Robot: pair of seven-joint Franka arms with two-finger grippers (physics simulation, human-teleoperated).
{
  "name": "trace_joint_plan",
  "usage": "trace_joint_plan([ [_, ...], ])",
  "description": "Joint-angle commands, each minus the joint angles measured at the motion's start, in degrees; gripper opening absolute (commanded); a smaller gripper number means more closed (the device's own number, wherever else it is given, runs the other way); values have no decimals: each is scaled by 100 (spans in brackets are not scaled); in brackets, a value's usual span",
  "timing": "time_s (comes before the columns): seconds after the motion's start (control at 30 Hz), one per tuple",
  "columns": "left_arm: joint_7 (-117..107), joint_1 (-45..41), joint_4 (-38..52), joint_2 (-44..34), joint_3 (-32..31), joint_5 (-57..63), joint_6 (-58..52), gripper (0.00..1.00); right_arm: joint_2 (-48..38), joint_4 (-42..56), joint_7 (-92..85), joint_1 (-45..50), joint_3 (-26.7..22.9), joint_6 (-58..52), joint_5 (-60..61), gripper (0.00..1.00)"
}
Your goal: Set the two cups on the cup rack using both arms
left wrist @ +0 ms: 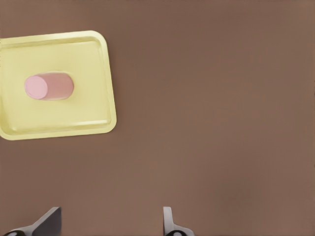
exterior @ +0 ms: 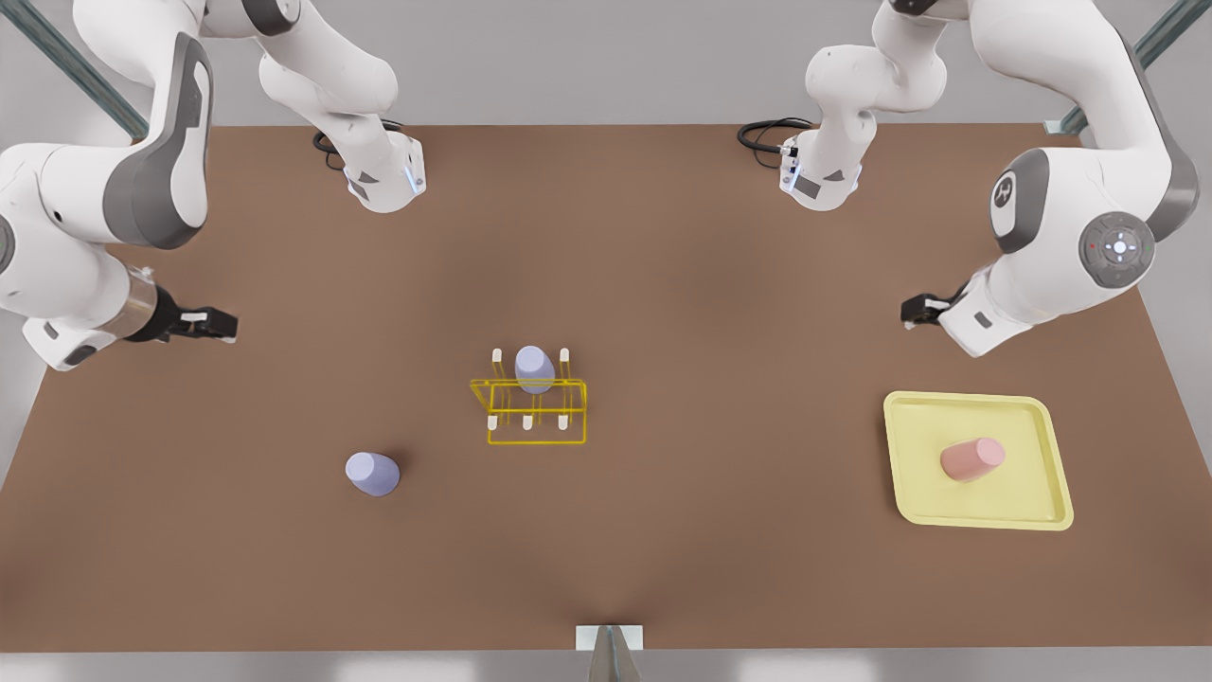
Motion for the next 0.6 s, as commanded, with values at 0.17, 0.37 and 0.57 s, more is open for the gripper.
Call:
trace_joint_plan([
  [0.17, -611, 403, -11, 418, 275, -109, 1194, 100, 1072, 78, -146, 130, 77, 895, 70, 100],
  [0.37, 1455, 1810, 613, 2414, 249, -592, 2847, 100, 2119, 69, -111, 482, 77, 3145, 105, 100],
  [0.57, 2114, 1872, 315, 2757, 240, -698, 3822, 100, 2277, -441, 214, 728, 86, 4209, 158, 100],
])
